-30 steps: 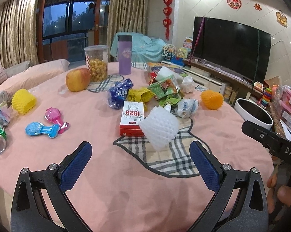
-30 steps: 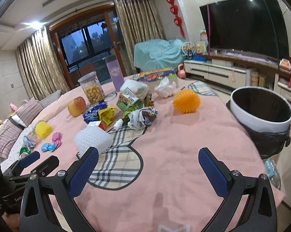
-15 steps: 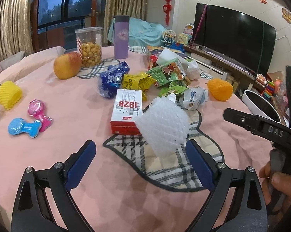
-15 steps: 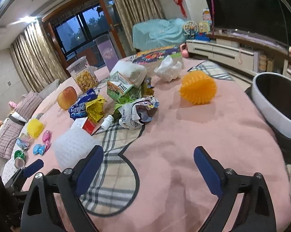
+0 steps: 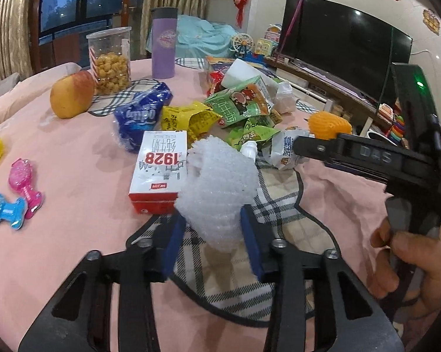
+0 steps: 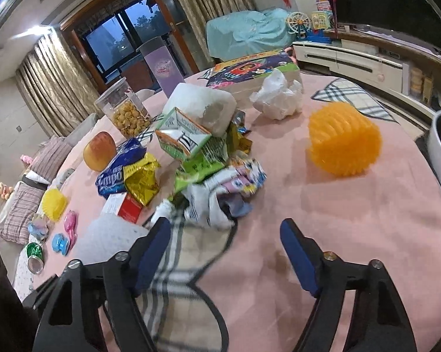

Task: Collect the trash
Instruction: 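Grasp the white foam net with the left tool while the right tool grasps the printed wrapper, then carry both items to the trash bin and open both tools to drop them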

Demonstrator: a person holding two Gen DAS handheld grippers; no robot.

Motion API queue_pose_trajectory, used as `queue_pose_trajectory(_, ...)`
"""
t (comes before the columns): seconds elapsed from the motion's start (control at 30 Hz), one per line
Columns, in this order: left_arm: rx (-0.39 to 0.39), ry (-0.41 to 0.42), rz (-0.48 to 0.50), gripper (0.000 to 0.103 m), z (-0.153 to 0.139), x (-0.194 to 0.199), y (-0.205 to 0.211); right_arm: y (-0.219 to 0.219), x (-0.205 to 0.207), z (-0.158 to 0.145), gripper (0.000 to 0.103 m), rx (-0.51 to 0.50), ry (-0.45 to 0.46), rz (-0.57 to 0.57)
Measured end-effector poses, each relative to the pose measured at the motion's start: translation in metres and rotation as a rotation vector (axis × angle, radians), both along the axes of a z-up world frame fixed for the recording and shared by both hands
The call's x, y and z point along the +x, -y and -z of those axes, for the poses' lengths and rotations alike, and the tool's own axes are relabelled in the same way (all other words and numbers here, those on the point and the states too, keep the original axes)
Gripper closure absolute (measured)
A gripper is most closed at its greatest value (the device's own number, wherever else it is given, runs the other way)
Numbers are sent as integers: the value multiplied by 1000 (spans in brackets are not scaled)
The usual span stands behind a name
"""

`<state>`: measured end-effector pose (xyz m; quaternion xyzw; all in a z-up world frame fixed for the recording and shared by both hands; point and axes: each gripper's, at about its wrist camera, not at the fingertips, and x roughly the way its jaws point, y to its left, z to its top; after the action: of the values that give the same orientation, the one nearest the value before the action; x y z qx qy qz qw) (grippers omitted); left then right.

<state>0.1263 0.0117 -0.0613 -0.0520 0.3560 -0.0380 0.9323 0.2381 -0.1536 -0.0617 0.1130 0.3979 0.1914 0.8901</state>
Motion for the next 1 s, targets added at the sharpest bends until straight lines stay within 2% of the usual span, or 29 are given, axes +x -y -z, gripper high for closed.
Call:
queue_pose_trajectory(0.07,1,1,10,75,1,2,1,-5,7,3,41,1,-9,-13)
queue_pose_trajectory(0.13,0,5,17,78,0,2,2,-9,14,9,70,13,-34,-31)
queue_pose_trajectory(0.2,0,12,24,82,-2,2,4,-8,17,13,80,35,-45,-47)
queue_pose_trajectory(0.47,15,34,84,84,-10,3,28,12,2,6,84,70,-19,-40)
queue_pose_trajectory(0.7,-2,40,137,84,-17,4,50,49,-18,-2,85,87,-6,4)
queue_pose_trajectory(1.0,-12,65,253,84,-32,7,98,105,-43,-12,85,99,17,94)
